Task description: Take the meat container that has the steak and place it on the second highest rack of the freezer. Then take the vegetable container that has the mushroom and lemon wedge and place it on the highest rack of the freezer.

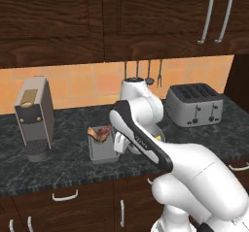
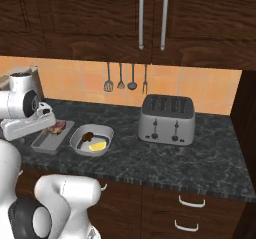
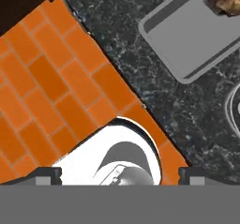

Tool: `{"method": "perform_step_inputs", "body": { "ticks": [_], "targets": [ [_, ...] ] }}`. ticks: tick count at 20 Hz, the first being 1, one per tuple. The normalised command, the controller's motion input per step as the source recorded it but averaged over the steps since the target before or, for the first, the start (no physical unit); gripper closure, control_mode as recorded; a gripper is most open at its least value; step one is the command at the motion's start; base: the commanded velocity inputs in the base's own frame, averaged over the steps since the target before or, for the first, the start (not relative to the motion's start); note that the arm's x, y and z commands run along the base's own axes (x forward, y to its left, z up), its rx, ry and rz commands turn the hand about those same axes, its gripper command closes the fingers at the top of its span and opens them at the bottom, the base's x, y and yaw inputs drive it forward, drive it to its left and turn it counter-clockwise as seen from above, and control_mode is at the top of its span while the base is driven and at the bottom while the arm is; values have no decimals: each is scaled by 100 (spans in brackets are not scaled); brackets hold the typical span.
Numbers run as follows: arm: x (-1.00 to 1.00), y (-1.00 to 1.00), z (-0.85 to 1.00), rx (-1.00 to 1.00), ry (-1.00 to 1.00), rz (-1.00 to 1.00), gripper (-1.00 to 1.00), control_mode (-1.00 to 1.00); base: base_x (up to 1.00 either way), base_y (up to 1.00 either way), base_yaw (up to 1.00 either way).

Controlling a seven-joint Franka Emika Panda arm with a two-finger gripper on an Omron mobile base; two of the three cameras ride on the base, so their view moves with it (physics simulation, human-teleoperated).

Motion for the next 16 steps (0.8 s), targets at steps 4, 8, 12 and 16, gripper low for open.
{"method": "perform_step_inputs", "body": {
  "ticks": [4, 8, 12, 16],
  "targets": [
    [80, 45, -69, -4, 5, 21, -100, -100, 0, 0, 0],
    [99, 31, -76, -5, 2, 13, -100, -100, 0, 0, 0],
    [37, 22, -49, -4, 0, 7, -100, -100, 0, 0, 0],
    [39, 16, -34, -1, 0, 0, -100, -100, 0, 0, 0]
  ]
}}
